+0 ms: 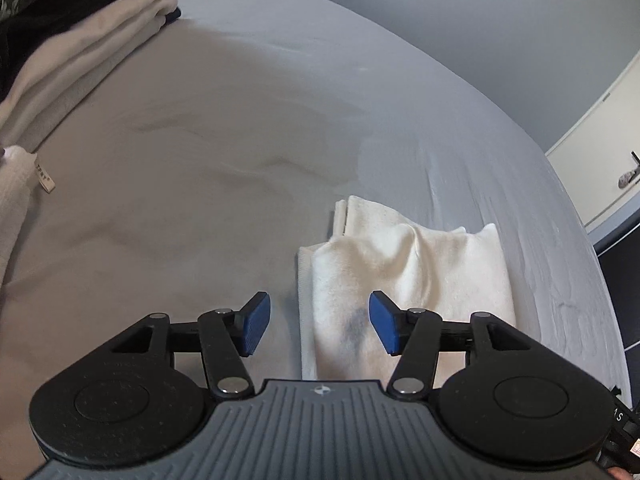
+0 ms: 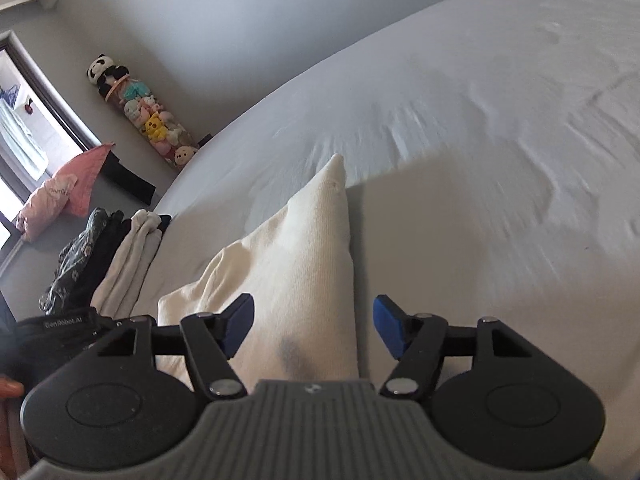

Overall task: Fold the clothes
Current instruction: 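Grasp the folded sweater ends with both grippers and lift it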

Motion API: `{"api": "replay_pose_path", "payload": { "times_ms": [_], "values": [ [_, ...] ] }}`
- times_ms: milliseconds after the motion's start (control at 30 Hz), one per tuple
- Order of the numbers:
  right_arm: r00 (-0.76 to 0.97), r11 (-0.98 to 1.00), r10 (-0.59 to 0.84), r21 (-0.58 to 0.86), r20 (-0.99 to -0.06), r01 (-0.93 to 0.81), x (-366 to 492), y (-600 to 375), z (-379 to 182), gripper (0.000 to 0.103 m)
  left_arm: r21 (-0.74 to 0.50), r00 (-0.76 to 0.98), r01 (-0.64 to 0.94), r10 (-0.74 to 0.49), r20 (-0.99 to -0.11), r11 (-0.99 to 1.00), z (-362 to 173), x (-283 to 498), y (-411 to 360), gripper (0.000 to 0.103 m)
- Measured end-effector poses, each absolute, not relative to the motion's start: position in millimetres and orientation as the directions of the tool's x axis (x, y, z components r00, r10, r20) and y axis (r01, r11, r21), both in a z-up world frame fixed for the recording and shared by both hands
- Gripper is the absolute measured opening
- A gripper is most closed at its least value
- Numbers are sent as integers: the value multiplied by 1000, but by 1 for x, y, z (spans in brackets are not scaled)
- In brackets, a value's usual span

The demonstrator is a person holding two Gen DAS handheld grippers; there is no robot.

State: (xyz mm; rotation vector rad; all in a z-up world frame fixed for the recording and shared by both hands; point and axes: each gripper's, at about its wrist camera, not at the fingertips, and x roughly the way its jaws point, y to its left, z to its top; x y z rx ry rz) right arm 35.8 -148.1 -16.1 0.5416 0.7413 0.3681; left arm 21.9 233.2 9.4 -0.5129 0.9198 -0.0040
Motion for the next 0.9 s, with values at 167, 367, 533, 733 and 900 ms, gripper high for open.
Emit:
{"api": "replay_pose_path", "payload": {
  "times_ms": [167, 367, 533, 733, 900],
  "values": [
    [670, 779, 514, 619, -536, -102, 67, -149, -27, 69, -470, 591, -200, -276, -758, 860, -6, 45, 237, 64],
    [637, 737, 561, 669, -529, -94, 96, -154, -41, 69, -464, 566, -142, -313, -763, 874, -21, 65, 230, 69],
    [614, 693, 599, 717, -514, -76, 115, -155, -53, 69, -479, 566, -105, -343, -749, 871, -27, 76, 230, 74],
    [596, 688, 623, 717, -506, -110, 129, -147, -57, 61, -465, 573, -67, -347, -742, 883, -27, 82, 224, 77],
    [583, 689, 635, 713, -507, -130, 137, -138, -61, 44, -456, 582, -61, -339, -739, 888, -29, 82, 220, 66]
  ]
}}
